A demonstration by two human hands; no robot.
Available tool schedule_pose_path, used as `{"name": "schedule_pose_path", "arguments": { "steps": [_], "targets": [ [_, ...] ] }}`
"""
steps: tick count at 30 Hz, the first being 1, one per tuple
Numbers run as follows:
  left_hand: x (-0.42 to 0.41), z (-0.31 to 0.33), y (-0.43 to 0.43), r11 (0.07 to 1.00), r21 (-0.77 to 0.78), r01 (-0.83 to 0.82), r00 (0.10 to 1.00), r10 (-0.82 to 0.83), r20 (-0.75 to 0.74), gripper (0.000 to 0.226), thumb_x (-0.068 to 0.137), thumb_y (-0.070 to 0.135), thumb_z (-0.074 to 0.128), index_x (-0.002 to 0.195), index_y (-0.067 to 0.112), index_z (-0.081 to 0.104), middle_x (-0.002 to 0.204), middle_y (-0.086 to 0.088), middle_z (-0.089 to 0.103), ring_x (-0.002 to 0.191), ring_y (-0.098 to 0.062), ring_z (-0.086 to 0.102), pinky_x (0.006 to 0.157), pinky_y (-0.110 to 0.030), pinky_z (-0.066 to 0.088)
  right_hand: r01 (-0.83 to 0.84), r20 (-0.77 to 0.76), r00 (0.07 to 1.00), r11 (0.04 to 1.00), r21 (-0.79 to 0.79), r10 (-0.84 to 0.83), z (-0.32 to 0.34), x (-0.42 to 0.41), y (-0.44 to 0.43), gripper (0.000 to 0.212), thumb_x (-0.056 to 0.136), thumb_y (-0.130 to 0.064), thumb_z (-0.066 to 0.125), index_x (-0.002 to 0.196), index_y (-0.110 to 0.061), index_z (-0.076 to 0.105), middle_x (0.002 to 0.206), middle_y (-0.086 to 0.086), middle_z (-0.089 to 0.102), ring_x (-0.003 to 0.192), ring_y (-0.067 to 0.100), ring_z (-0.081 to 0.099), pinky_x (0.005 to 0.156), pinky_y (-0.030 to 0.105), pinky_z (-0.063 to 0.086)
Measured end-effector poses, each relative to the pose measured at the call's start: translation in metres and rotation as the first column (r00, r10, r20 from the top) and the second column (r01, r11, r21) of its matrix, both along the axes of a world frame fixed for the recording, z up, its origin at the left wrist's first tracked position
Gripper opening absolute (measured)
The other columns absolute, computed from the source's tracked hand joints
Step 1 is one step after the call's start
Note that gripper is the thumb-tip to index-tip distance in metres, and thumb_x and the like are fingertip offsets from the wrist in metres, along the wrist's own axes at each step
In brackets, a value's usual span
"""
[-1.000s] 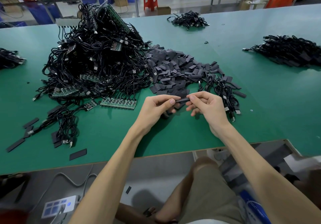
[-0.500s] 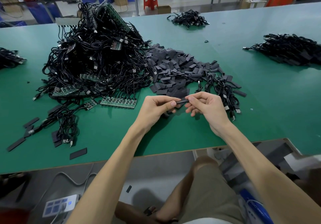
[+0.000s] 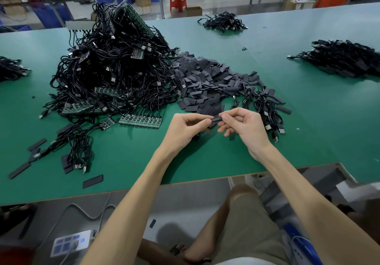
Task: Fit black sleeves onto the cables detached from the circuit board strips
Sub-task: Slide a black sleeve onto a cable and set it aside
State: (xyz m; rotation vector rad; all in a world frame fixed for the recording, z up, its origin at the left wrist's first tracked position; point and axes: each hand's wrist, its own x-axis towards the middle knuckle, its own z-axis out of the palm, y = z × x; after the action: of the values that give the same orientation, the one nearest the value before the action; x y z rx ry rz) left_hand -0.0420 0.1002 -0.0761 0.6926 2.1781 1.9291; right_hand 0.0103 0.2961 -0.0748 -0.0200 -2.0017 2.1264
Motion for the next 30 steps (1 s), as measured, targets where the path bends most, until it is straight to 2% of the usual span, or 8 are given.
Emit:
{"name": "schedule_pose_path", "arguments": {
  "steps": [7, 13, 21, 23, 26, 28, 30],
  "targets": [
    [-0.002, -0.001, -0.003, 1.0, -0.025, 0.008, 1.0, -0.008, -0.011, 0.019, 0.092, 0.016, 0.074, 0.11, 0.012, 0.079, 0.094, -0.001, 0.08, 0.082, -0.008, 0.072, 0.073, -0.016, 0.05, -0.026, 0.008, 1.0, 0.999, 0.021, 0.025, 0.0, 0.0, 0.0, 0.006, 0.096, -0.004, 0.067, 0.098, -0.002, 0.073, 0.081, 0.017, 0.075, 0.067, 0.026, 0.073, 0.059, 0.025, 0.057],
    [-0.004, -0.002, -0.004, 1.0, -0.009, 0.021, 1.0, -0.021, 0.017, 0.019, 0.092, 0.016, 0.074, 0.111, 0.013, 0.079, 0.095, -0.004, 0.079, 0.079, -0.01, 0.072, 0.069, -0.019, 0.053, -0.046, 0.009, 0.999, 0.999, 0.015, 0.046, 0.0, 0.0, 0.002, 0.008, 0.095, -0.004, 0.068, 0.1, 0.001, 0.072, 0.081, 0.019, 0.075, 0.068, 0.027, 0.074, 0.06, 0.026, 0.057],
    [-0.003, -0.001, -0.005, 0.999, -0.031, 0.008, 1.0, -0.008, 0.012, 0.017, 0.092, 0.017, 0.075, 0.109, 0.015, 0.08, 0.086, -0.009, 0.078, 0.078, -0.014, 0.071, 0.071, -0.025, 0.054, -0.061, 0.025, 0.998, 0.998, 0.011, 0.061, 0.001, 0.0, 0.002, 0.006, 0.095, -0.004, 0.069, 0.098, 0.0, 0.072, 0.08, 0.018, 0.075, 0.067, 0.028, 0.074, 0.058, 0.026, 0.058],
    [-0.001, 0.0, -0.002, 0.995, -0.101, -0.021, 0.998, 0.014, -0.069, 0.016, 0.093, 0.018, 0.074, 0.108, 0.015, 0.08, 0.088, -0.001, 0.079, 0.076, -0.009, 0.07, 0.071, -0.022, 0.052, -0.039, 0.023, 0.999, 0.999, 0.011, 0.039, 0.001, 0.0, 0.001, 0.007, 0.095, -0.004, 0.068, 0.099, 0.0, 0.072, 0.08, 0.018, 0.075, 0.067, 0.028, 0.074, 0.058, 0.026, 0.057],
    [0.004, 0.005, 0.007, 0.937, -0.321, -0.14, 0.938, 0.022, -0.345, 0.014, 0.096, 0.025, 0.069, 0.105, 0.018, 0.078, 0.09, 0.01, 0.074, 0.077, 0.0, 0.062, 0.073, -0.021, 0.045, -0.018, 0.026, 1.0, 1.0, 0.021, 0.018, 0.001, 0.0, -0.001, 0.008, 0.096, -0.004, 0.068, 0.099, 0.002, 0.072, 0.078, 0.016, 0.075, 0.066, 0.028, 0.074, 0.057, 0.027, 0.057],
    [0.009, 0.007, 0.011, 0.859, -0.44, -0.263, 0.818, -0.043, -0.574, 0.017, 0.098, 0.027, 0.066, 0.105, 0.016, 0.077, 0.096, 0.004, 0.07, 0.088, -0.012, 0.057, 0.081, -0.03, 0.043, -0.025, 0.023, 0.999, 0.999, 0.02, 0.025, 0.002, 0.001, -0.002, 0.009, 0.096, -0.005, 0.068, 0.099, 0.003, 0.072, 0.078, 0.016, 0.075, 0.065, 0.028, 0.073, 0.056, 0.027, 0.057],
    [0.012, 0.009, 0.013, 0.799, -0.487, -0.352, 0.702, -0.119, -0.702, 0.019, 0.1, 0.026, 0.063, 0.104, 0.013, 0.076, 0.097, -0.001, 0.068, 0.093, -0.024, 0.055, 0.086, -0.039, 0.043, -0.03, 0.015, 0.999, 0.999, 0.019, 0.03, 0.004, 0.002, -0.001, 0.011, 0.095, -0.007, 0.069, 0.099, 0.003, 0.073, 0.079, 0.017, 0.075, 0.065, 0.028, 0.072, 0.055, 0.027, 0.057]
  ]
}}
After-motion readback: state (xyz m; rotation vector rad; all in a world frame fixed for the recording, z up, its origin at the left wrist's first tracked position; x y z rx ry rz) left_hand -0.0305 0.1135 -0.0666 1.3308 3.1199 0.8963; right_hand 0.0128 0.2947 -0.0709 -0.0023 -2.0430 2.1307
